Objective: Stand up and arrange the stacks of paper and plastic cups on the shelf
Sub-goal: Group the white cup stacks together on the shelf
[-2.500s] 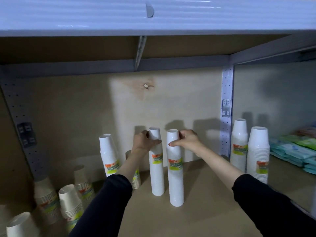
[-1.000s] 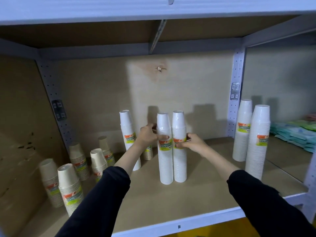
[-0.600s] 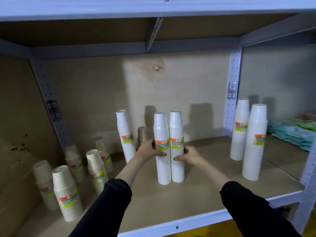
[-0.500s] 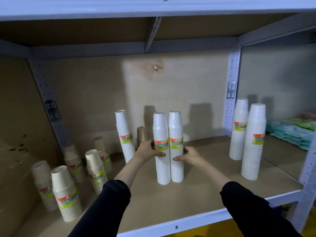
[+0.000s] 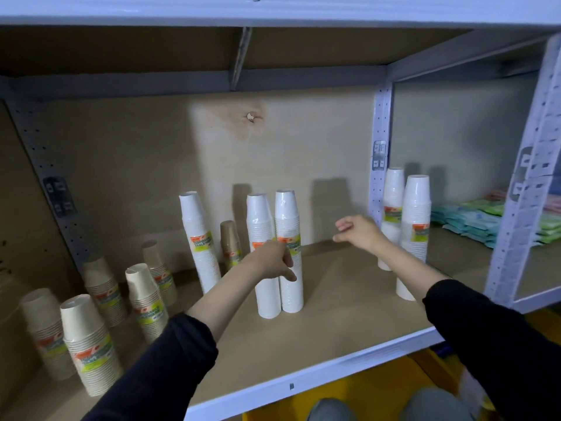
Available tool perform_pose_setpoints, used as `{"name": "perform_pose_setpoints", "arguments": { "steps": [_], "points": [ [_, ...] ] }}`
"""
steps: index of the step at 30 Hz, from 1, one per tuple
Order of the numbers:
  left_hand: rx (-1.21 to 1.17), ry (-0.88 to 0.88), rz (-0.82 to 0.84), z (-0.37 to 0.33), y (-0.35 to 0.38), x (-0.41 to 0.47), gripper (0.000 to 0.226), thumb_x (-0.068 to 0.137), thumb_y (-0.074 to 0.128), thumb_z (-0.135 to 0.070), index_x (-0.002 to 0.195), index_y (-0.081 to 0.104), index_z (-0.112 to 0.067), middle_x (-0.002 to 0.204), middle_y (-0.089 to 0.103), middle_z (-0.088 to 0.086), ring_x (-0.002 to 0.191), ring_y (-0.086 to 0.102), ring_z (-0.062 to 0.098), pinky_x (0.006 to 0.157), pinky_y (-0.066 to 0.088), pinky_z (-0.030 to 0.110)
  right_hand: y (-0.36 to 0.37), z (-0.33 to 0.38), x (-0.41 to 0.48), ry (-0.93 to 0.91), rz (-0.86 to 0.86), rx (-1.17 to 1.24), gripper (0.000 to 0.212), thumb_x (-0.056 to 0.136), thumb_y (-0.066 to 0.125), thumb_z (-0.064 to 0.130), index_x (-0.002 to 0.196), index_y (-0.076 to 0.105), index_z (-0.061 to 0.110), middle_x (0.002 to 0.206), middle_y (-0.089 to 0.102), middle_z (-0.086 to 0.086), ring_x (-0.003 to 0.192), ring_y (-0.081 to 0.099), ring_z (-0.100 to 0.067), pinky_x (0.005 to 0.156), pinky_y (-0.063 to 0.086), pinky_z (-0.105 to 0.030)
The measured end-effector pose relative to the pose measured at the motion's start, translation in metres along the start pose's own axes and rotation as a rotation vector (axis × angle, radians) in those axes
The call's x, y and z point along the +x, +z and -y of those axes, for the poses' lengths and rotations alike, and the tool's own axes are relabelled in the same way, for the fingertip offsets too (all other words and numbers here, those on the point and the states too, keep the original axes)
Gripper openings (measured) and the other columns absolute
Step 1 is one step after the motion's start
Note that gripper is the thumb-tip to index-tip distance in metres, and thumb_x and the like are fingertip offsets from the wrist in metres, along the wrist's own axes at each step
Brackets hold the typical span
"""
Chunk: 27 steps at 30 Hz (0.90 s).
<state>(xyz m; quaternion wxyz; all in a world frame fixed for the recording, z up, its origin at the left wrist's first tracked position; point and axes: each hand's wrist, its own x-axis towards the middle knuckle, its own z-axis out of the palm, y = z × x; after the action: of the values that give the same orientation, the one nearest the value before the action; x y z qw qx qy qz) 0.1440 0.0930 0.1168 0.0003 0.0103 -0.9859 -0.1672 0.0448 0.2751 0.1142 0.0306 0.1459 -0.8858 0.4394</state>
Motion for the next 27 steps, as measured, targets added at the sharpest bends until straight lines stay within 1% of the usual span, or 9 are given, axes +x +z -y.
{"name": "perform_pose_setpoints", "arguments": {
  "steps": [2, 3, 5, 7, 10, 13, 16, 22, 27],
  "points": [
    [0.004, 0.058, -0.009, -0.023, 0.005, 0.008, 0.034, 0.079, 0.071, -0.018, 0.109, 0.065, -0.004, 0.102, 0.063, 0.010, 0.101, 0.060, 0.024, 0.087, 0.048, 0.030, -0.018, 0.003, -0.005, -0.026, -0.036, -0.019, 0.043, 0.079, 0.070, 0.004, 0.119, 0.059, -0.004, 0.122, 0.063, -0.019, 0.096, 0.056, -0.019, 0.055, 0.036, 0.003],
    [0.006, 0.084, -0.009, -0.034, 0.009, 0.014, 0.033, 0.079, 0.071, -0.019, 0.108, 0.066, -0.004, 0.105, 0.064, 0.011, 0.105, 0.061, 0.025, 0.089, 0.048, 0.030, -0.027, 0.003, -0.009, -0.039, -0.055, -0.035, 0.043, 0.079, 0.071, 0.005, 0.119, 0.059, -0.004, 0.121, 0.064, -0.019, 0.097, 0.058, -0.021, 0.053, 0.035, 0.005],
    [0.021, 0.126, -0.008, -0.055, 0.015, 0.026, 0.034, 0.078, 0.072, -0.020, 0.107, 0.067, -0.004, 0.113, 0.065, 0.014, 0.109, 0.061, 0.027, 0.091, 0.048, 0.031, -0.045, 0.001, -0.014, -0.062, -0.092, -0.061, 0.043, 0.078, 0.072, 0.005, 0.118, 0.060, -0.004, 0.120, 0.064, -0.020, 0.104, 0.061, -0.027, 0.064, 0.038, -0.001],
    [0.037, 0.156, -0.002, -0.071, 0.021, 0.039, 0.036, 0.078, 0.072, -0.021, 0.108, 0.067, -0.003, 0.116, 0.066, 0.015, 0.110, 0.061, 0.028, 0.092, 0.048, 0.031, -0.062, 0.000, -0.018, -0.075, -0.115, -0.072, 0.042, 0.077, 0.072, 0.004, 0.117, 0.061, -0.005, 0.114, 0.065, -0.018, 0.095, 0.058, -0.022, 0.078, 0.040, -0.014],
    [0.045, 0.187, -0.001, -0.092, 0.025, 0.061, 0.037, 0.080, 0.070, -0.022, 0.111, 0.065, -0.001, 0.118, 0.066, 0.017, 0.111, 0.060, 0.028, 0.092, 0.046, 0.031, -0.086, 0.001, -0.022, -0.103, -0.155, -0.079, 0.042, 0.077, 0.072, 0.003, 0.116, 0.061, -0.006, 0.099, 0.058, -0.008, 0.091, 0.051, -0.014, 0.078, 0.040, -0.017],
    [0.021, 0.186, -0.036, -0.108, 0.024, 0.087, 0.039, 0.083, 0.067, -0.023, 0.116, 0.062, -0.004, 0.125, 0.061, 0.016, 0.116, 0.057, 0.028, 0.095, 0.045, 0.032, -0.112, 0.001, -0.023, -0.126, -0.216, -0.128, 0.044, 0.077, 0.072, 0.006, 0.119, 0.061, -0.002, 0.109, 0.063, -0.013, 0.092, 0.053, -0.015, 0.084, 0.042, -0.021],
    [-0.034, 0.171, -0.102, -0.125, 0.018, 0.111, 0.045, 0.086, 0.062, -0.027, 0.126, 0.055, -0.006, 0.134, 0.053, 0.013, 0.123, 0.051, 0.027, 0.100, 0.042, 0.032, -0.136, -0.002, -0.021, -0.127, -0.281, -0.192, 0.044, 0.079, 0.071, 0.010, 0.121, 0.061, 0.002, 0.122, 0.063, -0.015, 0.108, 0.060, -0.024, 0.092, 0.043, -0.025],
    [-0.243, 0.173, -0.218, -0.161, 0.002, 0.157, 0.056, 0.088, 0.059, -0.032, 0.131, 0.045, 0.001, 0.137, 0.048, 0.017, 0.124, 0.049, 0.031, 0.098, 0.041, 0.034, -0.162, -0.020, -0.007, -0.107, -0.312, -0.218, 0.053, 0.080, 0.071, 0.022, 0.127, 0.055, 0.002, 0.129, 0.060, -0.014, 0.117, 0.056, -0.025, 0.092, 0.041, -0.025],
    [-0.396, 0.102, -0.143, -0.181, -0.001, 0.195, 0.070, 0.088, 0.059, -0.036, 0.139, 0.031, 0.003, 0.145, 0.038, 0.017, 0.132, 0.041, 0.030, 0.102, 0.038, 0.034, -0.158, -0.035, 0.013, -0.065, -0.315, -0.151, 0.063, 0.077, 0.075, 0.027, 0.130, 0.051, 0.002, 0.131, 0.058, -0.014, 0.120, 0.054, -0.024, 0.097, 0.040, -0.025]
  ]
}}
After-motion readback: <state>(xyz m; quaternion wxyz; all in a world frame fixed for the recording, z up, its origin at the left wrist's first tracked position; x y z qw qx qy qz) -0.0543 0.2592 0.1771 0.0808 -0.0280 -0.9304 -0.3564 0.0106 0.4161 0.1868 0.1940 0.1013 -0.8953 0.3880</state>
